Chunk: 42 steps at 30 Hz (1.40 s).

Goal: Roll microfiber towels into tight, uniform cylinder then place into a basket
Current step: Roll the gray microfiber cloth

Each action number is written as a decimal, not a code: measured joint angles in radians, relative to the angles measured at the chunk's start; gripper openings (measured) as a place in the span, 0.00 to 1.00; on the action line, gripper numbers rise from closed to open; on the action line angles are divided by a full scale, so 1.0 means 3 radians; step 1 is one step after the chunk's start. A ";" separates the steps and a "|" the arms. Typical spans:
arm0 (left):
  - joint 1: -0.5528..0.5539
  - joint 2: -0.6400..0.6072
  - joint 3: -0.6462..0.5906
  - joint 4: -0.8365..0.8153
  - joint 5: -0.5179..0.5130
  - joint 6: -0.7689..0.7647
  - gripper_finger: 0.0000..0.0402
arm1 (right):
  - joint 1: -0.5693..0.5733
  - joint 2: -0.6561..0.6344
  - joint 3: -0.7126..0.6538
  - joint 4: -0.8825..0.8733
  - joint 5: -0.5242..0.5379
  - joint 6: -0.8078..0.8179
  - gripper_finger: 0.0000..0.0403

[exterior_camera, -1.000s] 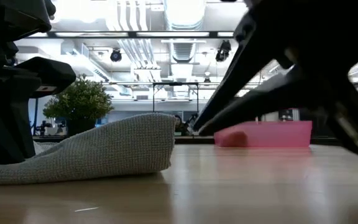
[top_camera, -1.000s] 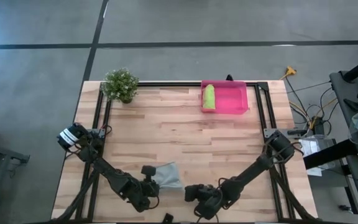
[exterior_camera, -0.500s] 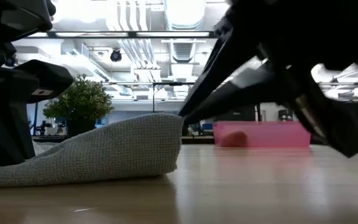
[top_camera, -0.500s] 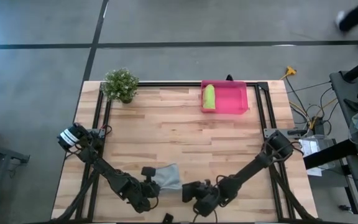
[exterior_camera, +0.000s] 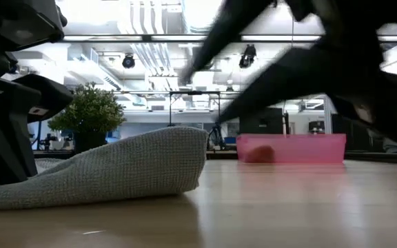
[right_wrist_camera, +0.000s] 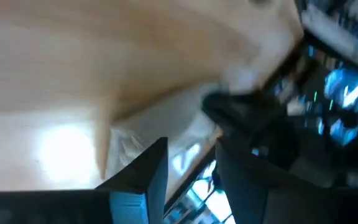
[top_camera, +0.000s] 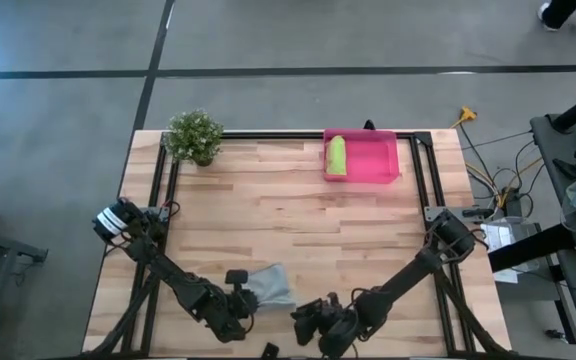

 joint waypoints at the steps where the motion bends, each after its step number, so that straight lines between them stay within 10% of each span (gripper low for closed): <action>1: 0.0000 0.0000 -0.0001 0.0024 0.0016 -0.0002 0.00 | 0.0002 0.0000 -0.0013 -0.0066 -0.0060 -0.0072 0.32; 42: -0.0022 0.0004 0.0008 0.0268 0.0080 -0.0002 0.00 | -0.0292 0.0149 -0.0072 0.0145 -0.0630 -0.0587 0.26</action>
